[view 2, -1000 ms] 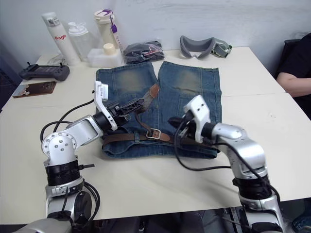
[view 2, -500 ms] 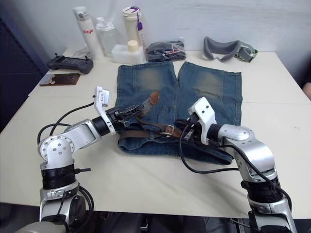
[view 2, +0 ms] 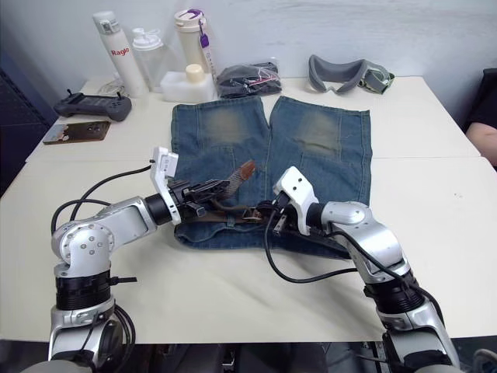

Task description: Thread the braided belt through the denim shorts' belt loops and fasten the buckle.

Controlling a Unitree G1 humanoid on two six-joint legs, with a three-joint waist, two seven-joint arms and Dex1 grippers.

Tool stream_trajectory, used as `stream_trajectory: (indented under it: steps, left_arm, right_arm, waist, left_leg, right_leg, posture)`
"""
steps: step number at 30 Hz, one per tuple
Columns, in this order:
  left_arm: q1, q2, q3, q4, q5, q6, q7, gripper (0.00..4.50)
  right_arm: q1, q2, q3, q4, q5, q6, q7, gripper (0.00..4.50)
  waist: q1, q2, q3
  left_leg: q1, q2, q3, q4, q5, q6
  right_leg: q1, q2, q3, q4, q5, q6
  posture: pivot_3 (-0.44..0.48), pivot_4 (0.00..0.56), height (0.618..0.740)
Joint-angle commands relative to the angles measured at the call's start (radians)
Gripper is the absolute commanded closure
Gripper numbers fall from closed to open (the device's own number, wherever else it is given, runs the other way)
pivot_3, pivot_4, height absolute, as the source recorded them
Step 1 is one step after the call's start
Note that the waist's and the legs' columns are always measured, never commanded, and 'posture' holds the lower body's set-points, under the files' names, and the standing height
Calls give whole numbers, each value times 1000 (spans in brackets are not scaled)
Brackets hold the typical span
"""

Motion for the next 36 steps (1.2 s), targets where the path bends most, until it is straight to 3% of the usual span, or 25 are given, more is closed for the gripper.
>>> stream_trajectory:
  steps: [1,9,14,20,28,36]
  left_arm:
    - [2,6,-7,-39,1,-28,-18,4500]
    - [32,30,-24,-52,37,-66,-46,4500]
    - [114,88,12,-45,111,-246,-166,4500]
    - [202,32,121,-21,78,-364,-155,4500]
    - [226,-36,107,-27,82,-403,-117,4500]
    - [257,-42,91,-21,90,-405,-123,4500]
  right_arm:
    - [-9,16,20,5,-12,-10,6,4456]
    - [-7,-20,5,-14,-5,43,21,4456]
    - [-22,-46,-96,-67,96,109,54,4456]
    - [-52,-90,-97,-47,101,126,83,4456]
    - [-80,-58,-46,-29,100,118,104,4456]
    - [-91,-12,-26,-13,104,121,103,4456]
  waist:
    - [0,0,0]
    - [-1,0,0]
    - [0,0,0]
    - [0,-1,0]
    - [0,-2,1]
    - [0,-2,1]
  left_leg:
    - [0,0,0,0,0,0]
    - [1,0,-1,-1,0,-1]
    - [1,-1,-2,-1,0,-1]
    - [0,0,-2,-3,0,-1]
    - [0,-1,-2,-3,0,-1]
    - [0,-1,-2,-3,0,-1]
  right_leg:
    - [0,0,0,0,0,0]
    - [-1,1,0,-1,0,0]
    - [-1,0,0,-2,0,0]
    - [-1,0,-1,-7,0,-1]
    - [0,0,-1,-7,0,-1]
    - [0,0,-1,-7,0,-1]
  posture:
    - [0,150,627]
    - [0,150,627]
    - [0,150,627]
    - [0,150,627]
    - [0,150,627]
    - [0,150,627]
